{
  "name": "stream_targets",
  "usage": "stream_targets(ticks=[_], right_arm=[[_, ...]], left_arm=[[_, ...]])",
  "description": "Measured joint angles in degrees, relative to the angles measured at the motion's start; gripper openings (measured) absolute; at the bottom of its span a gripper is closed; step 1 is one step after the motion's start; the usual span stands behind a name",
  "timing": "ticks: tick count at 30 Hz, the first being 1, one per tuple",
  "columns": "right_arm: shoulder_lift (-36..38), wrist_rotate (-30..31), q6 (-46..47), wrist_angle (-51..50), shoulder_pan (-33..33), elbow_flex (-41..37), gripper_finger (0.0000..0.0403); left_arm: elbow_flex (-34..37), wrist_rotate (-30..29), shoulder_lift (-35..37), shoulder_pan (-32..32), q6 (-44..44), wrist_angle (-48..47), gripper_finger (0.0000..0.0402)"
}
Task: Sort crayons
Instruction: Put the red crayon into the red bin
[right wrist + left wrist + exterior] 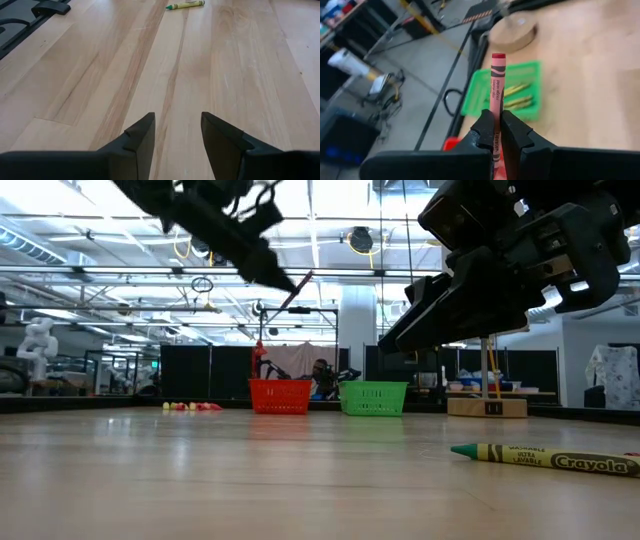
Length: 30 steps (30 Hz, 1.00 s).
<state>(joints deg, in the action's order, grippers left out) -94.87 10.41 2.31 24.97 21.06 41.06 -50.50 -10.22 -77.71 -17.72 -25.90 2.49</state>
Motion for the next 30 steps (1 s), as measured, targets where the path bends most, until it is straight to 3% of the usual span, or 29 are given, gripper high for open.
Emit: stream_targets(ticks=[8,18,30], right_arm=[[0.0,0.1,-0.9,0.0,-0.1,0.0,0.0144],[0.0,0.2,-1.7,0.0,-0.9,0.0,0.0144],[0.0,0.2,-2.7,0.1,-2.1,0.0,0.0144]], left_arm=[[1.6,5.2,-2.3,-8.7,3.8,1.0,0.0009],[1.7,5.5,-14.4,-11.6,19.4,8.5,0.0009],[1.6,-5.1,-23.3,-11.6,34.8,10.8,0.0009]])
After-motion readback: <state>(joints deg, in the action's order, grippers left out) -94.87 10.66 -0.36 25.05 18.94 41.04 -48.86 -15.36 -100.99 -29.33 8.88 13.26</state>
